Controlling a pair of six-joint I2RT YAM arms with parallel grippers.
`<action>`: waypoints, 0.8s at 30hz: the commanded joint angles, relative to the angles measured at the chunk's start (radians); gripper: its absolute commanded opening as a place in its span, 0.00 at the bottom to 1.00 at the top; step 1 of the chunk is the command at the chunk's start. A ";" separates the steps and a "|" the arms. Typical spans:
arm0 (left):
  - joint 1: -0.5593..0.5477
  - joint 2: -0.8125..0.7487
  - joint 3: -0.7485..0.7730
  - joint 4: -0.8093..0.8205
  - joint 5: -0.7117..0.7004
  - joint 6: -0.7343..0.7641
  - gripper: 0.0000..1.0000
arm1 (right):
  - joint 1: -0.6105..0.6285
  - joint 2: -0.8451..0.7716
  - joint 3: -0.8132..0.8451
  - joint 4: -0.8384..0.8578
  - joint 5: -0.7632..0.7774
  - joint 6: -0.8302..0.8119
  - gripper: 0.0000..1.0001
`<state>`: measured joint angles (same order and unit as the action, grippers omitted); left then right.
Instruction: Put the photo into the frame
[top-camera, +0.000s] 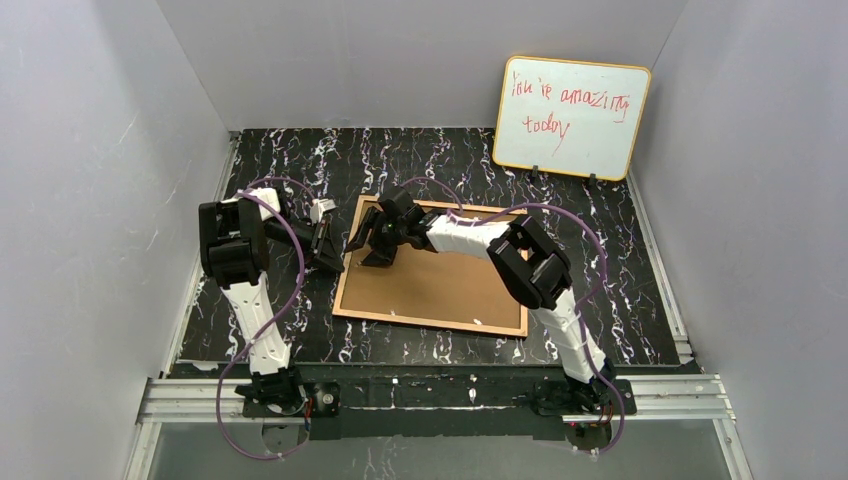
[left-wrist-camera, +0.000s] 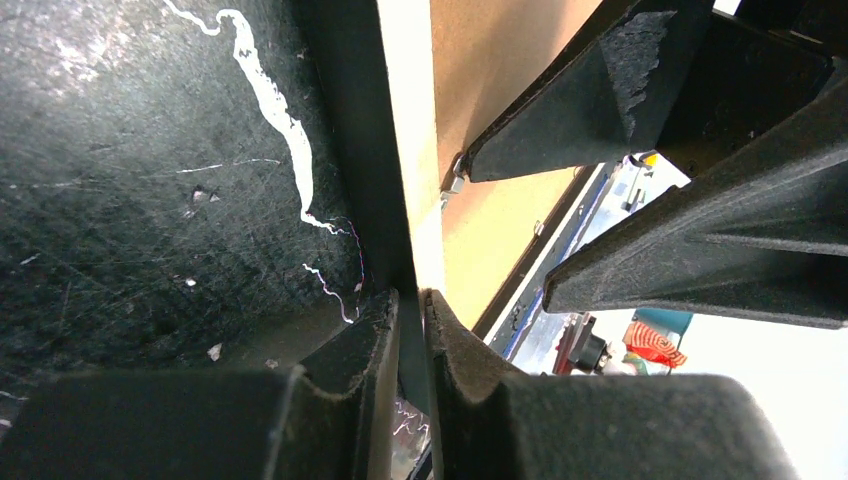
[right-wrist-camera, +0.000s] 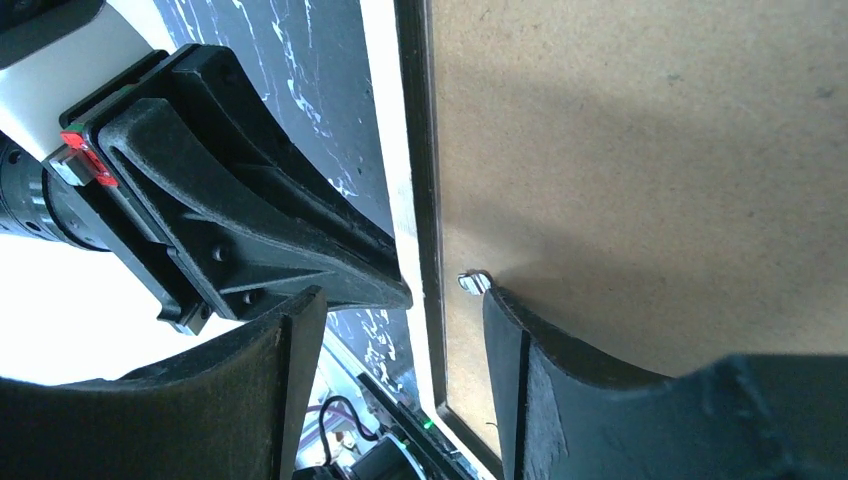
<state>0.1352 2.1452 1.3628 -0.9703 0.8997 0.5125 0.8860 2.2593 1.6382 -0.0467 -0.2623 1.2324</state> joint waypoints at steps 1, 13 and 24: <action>-0.020 -0.020 -0.027 0.091 -0.065 0.038 0.10 | 0.005 0.022 0.031 0.024 0.003 0.015 0.67; -0.021 -0.027 -0.029 0.094 -0.073 0.043 0.09 | 0.005 0.057 0.060 0.035 0.005 0.017 0.66; -0.026 -0.028 -0.032 0.094 -0.074 0.047 0.09 | 0.003 0.080 0.076 0.082 -0.039 -0.003 0.64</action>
<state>0.1333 2.1319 1.3525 -0.9569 0.8955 0.5133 0.8856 2.3093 1.6814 0.0067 -0.2882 1.2514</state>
